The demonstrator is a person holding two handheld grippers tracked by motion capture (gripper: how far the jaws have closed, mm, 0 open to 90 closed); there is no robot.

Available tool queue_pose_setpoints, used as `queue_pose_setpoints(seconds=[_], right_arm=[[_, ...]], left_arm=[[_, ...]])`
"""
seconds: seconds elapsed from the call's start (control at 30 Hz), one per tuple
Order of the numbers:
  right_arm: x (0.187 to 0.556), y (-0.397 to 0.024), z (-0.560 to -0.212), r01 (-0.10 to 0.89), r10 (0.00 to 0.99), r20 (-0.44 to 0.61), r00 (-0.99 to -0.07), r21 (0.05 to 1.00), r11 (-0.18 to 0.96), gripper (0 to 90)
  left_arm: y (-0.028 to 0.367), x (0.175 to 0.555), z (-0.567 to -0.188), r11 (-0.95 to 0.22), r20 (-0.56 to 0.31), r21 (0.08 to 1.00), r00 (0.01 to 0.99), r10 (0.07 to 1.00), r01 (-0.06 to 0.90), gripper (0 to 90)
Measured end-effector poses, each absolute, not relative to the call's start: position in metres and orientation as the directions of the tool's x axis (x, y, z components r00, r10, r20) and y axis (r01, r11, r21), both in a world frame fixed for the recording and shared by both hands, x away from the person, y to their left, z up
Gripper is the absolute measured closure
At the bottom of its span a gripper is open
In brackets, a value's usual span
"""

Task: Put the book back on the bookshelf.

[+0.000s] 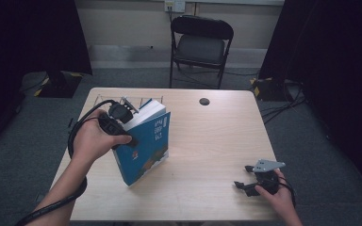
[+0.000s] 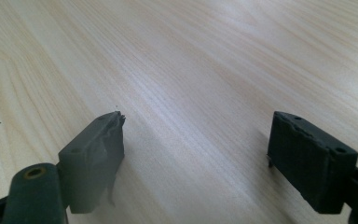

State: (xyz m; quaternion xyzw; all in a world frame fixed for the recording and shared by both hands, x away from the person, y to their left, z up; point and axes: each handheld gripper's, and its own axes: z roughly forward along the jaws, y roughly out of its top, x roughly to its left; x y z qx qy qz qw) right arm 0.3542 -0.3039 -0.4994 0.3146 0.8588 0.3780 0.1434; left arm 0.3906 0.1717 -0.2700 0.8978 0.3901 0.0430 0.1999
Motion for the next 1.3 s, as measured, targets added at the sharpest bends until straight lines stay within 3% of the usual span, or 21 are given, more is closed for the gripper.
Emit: queue_pose_setpoints(seconds=[0.7, 1.3], right_arm=[[0.354, -0.304, -0.499, 0.432, 0.65, -0.01, -0.76, 0.739, 0.517, 17.8], [0.354, -0.304, -0.499, 0.432, 0.649, -0.008, -0.761, 0.74, 0.516, 17.8]], left_arm=[[0.204, 0.387, -0.267, -0.572, -0.085, 0.385, 0.645, 0.76, 0.724, 61.9], [0.206, 0.399, -0.27, -0.506, -0.079, 0.394, 0.576, 0.813, 0.768, 61.9]])
